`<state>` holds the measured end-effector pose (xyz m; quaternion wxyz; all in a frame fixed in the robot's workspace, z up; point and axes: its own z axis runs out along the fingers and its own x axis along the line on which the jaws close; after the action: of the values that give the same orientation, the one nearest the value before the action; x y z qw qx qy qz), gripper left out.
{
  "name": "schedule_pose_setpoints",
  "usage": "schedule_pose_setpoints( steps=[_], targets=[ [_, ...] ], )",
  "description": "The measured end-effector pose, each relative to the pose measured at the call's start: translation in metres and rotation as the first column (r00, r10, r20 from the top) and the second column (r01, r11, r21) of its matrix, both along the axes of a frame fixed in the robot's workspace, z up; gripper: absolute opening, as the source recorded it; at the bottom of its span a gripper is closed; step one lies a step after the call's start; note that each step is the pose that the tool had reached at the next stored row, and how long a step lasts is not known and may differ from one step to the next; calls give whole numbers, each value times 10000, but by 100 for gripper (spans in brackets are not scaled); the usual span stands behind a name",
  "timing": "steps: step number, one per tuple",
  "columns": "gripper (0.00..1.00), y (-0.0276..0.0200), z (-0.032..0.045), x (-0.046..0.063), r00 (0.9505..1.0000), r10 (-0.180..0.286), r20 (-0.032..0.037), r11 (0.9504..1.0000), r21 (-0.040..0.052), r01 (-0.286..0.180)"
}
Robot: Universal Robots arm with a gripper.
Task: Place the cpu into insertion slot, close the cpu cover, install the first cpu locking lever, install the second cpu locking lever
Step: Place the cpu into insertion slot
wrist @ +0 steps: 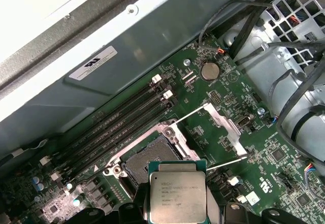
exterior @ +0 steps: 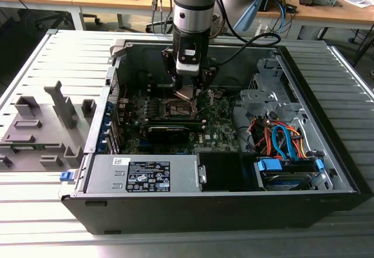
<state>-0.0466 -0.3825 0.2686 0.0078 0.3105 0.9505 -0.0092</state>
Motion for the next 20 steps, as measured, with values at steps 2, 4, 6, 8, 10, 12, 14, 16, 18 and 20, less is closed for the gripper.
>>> schedule_pose_setpoints(
  steps=[2, 4, 6, 8, 10, 12, 14, 16, 18, 20],
  targets=[
    [54, 0, 0, 0, 10000, -13, 0, 10000, -1, 13],
    [54, 0, 0, 0, 10000, -27, 0, 10000, 0, 27],
    [54, 0, 0, 0, 10000, -39, 0, 10000, 0, 39],
    [54, 0, 0, 0, 10000, -55, 0, 10000, 0, 55],
    [54, 0, 0, 0, 10000, -71, 0, 10000, -1, 71],
    [54, 0, -1, 0, 10000, -89, 0, 10000, 0, 89],
    [54, 0, -1, 0, 9999, -101, 0, 9999, 0, 101],
    [54, 0, -1, 0, 9999, -113, 0, 9999, 0, 113],
    [54, 0, -1, 1, 9999, -128, 0, 9999, -1, 128],
    [54, 0, -1, 0, 9999, -147, 0, 9999, 0, 147]
  ],
)
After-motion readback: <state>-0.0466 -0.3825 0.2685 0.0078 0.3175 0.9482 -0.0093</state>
